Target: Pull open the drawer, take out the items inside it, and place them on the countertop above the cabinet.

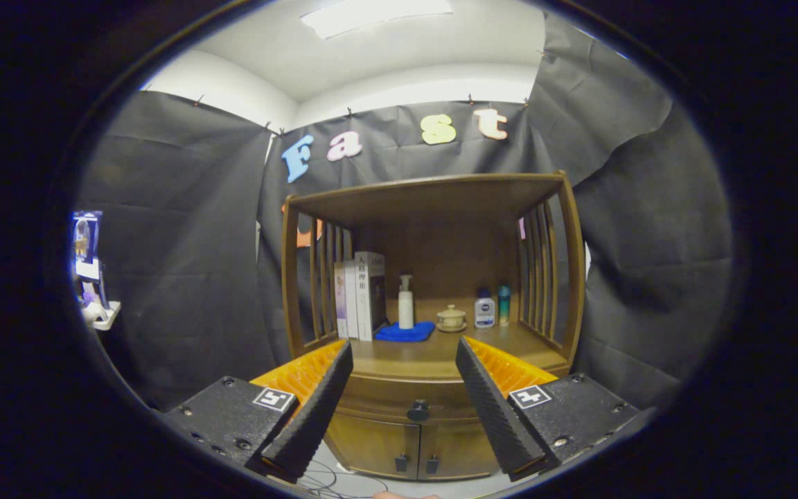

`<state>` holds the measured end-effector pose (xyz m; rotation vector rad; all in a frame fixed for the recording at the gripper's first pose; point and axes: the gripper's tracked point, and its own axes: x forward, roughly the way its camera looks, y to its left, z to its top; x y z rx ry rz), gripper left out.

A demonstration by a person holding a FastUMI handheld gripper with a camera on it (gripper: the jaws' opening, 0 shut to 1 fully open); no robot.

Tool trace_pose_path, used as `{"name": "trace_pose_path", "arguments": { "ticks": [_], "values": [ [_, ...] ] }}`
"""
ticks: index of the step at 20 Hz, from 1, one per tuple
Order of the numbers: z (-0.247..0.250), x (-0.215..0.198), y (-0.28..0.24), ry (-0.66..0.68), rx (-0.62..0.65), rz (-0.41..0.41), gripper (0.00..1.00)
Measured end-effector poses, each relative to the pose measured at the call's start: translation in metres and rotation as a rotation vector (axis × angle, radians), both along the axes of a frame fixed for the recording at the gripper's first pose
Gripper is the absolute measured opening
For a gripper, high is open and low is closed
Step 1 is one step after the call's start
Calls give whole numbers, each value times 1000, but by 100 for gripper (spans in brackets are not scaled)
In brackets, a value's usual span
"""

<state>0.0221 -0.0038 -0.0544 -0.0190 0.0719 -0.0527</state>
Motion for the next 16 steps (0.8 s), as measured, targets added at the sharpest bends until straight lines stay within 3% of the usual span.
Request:
{"name": "trace_pose_path", "arguments": {
  "ticks": [10, 16],
  "values": [
    [-100, 69, -8, 121, -37, -55, 98],
    [-172, 121, -23, 238, -4, -84, 85]
  ]
}}
